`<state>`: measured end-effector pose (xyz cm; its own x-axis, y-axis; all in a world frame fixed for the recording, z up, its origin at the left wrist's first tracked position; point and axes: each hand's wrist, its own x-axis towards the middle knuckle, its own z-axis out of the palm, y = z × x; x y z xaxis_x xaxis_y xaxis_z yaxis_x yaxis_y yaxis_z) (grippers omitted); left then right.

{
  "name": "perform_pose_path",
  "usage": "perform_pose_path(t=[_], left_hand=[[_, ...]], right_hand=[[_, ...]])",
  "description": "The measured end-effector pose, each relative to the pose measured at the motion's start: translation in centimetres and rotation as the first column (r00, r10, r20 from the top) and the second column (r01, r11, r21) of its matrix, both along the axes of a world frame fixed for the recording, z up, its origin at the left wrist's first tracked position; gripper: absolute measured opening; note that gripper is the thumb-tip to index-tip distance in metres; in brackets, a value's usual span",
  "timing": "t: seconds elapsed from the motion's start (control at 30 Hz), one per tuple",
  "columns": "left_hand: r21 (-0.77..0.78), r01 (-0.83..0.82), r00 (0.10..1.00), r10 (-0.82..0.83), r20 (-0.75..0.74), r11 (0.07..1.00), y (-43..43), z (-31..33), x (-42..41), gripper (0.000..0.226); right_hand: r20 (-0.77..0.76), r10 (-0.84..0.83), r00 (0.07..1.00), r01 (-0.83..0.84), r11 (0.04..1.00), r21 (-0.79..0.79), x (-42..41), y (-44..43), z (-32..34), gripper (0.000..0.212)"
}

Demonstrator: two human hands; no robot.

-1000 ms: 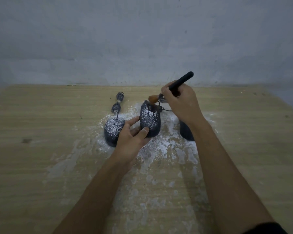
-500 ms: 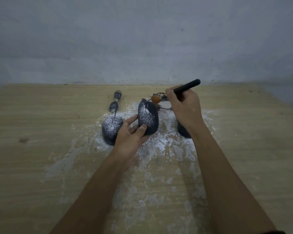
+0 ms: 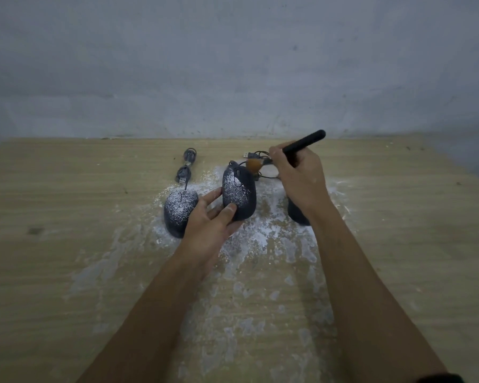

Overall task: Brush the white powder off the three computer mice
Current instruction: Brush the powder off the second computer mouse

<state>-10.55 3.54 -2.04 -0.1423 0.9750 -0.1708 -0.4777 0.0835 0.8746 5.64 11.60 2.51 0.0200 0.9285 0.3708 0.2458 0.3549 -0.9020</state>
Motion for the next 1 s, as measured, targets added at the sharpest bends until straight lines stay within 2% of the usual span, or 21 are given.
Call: perform_pose_path(t=[0.1,0.17,0.23,0.3,0.37,0.43,0.57,0.7,0.8,0.9,1.0], left_hand=[[0.0,-0.004,1.0,0.004,-0.01,1.0,-0.13,0.04,0.08,0.039],[0.0,-0.008,1.0,0.008,-0.002,1.0,-0.15,0.05,0.09,0.04],[-0.004,-0.009,1.0,0.009,0.005,1.0,-0.13,0.1,0.1,0.04],[-0.005,-0.01,1.0,0.01,0.006,1.0,-0.13,0.12,0.14,0.04],[-0.003,-0.011,1.0,0.011,0.0,1.0,-0.12,0.07,0.18,0.04],[0.002,-0.009,1.0,0.009,-0.014,1.0,-0.14,0.03,0.12,0.041],[0.008,-0.006,1.0,0.006,-0.029,1.0,-0.12,-0.05,0.1,0.041],[0.009,-0.004,0.999,0.005,-0.032,1.0,-0.11,-0.16,0.09,0.041],[0.006,-0.005,1.0,0.005,-0.024,1.0,-0.1,-0.21,0.05,0.041],[0.007,0.003,1.0,-0.003,-0.028,1.0,-0.11,-0.19,0.08,0.041],[0.004,-0.002,1.0,0.002,-0.021,1.0,-0.12,-0.15,0.08,0.041]], right_hand=[[0.076,0.075,0.994,-0.074,0.997,-0.015,0.16,-0.07,-0.18,0.015],[0.059,0.121,0.991,-0.119,0.992,-0.029,0.2,-0.11,-0.21,0.014],[0.024,0.113,0.993,-0.113,0.993,0.043,-0.1,-0.18,0.09,0.014],[0.055,0.078,0.995,-0.083,0.991,0.1,-0.36,-0.13,0.3,0.014],[0.135,0.109,0.985,-0.12,0.99,0.076,-0.47,-0.11,0.16,0.017],[0.145,0.155,0.977,-0.162,0.986,0.039,-0.46,-0.12,-0.18,0.019],[0.113,0.107,0.988,-0.12,0.987,0.109,-0.47,-0.2,0.27,0.014],[0.147,0.167,0.975,-0.175,0.983,0.048,-0.43,-0.4,0.26,0.017],[0.145,0.114,0.983,-0.128,0.988,0.091,-0.59,-0.46,0.44,0.014],[0.189,0.162,0.969,-0.175,0.983,0.056,-0.5,-0.61,0.42,0.016],[0.15,0.124,0.981,-0.137,0.988,0.075,-0.57,-0.62,0.49,0.018]])
